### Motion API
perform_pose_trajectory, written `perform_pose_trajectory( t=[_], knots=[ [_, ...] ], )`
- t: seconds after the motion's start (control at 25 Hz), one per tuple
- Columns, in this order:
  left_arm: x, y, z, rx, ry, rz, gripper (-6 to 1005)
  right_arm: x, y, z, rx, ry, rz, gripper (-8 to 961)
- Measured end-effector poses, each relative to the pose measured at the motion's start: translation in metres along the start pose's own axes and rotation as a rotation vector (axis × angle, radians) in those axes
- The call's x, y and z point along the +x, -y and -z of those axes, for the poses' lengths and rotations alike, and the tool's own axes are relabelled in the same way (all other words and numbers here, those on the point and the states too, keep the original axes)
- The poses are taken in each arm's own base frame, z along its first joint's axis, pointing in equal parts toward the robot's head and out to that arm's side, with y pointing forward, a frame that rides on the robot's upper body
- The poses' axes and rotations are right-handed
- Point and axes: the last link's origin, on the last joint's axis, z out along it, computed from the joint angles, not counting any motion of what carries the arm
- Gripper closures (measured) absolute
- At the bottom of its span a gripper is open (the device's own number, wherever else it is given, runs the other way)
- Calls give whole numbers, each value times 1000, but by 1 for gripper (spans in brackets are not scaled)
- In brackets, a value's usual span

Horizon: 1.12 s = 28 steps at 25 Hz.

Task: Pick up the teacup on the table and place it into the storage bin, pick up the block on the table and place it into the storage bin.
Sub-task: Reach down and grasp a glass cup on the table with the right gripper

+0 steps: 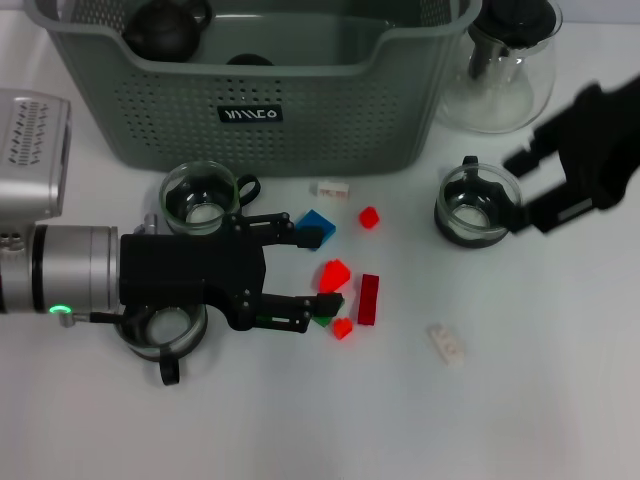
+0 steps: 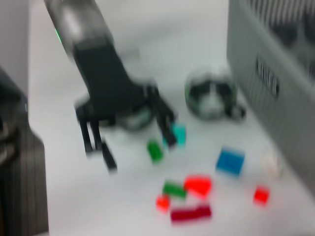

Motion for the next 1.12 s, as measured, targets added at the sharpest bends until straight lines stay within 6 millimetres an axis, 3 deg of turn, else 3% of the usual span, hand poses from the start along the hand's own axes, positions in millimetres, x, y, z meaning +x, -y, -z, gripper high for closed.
perform_pose_trajectory(
  t=[0.24, 0.76, 1.12],
  knots=[
    [-1, 0, -2, 2, -1, 2, 172, 16, 5, -31, 25, -182, -47, 299],
    [-1, 0, -4, 11, -1, 2, 172, 13, 29, -89, 170, -305, 21, 303],
    [-3, 0, -4, 16, 0, 7, 172, 8, 37, -111, 206, -321, 69, 306]
  ],
)
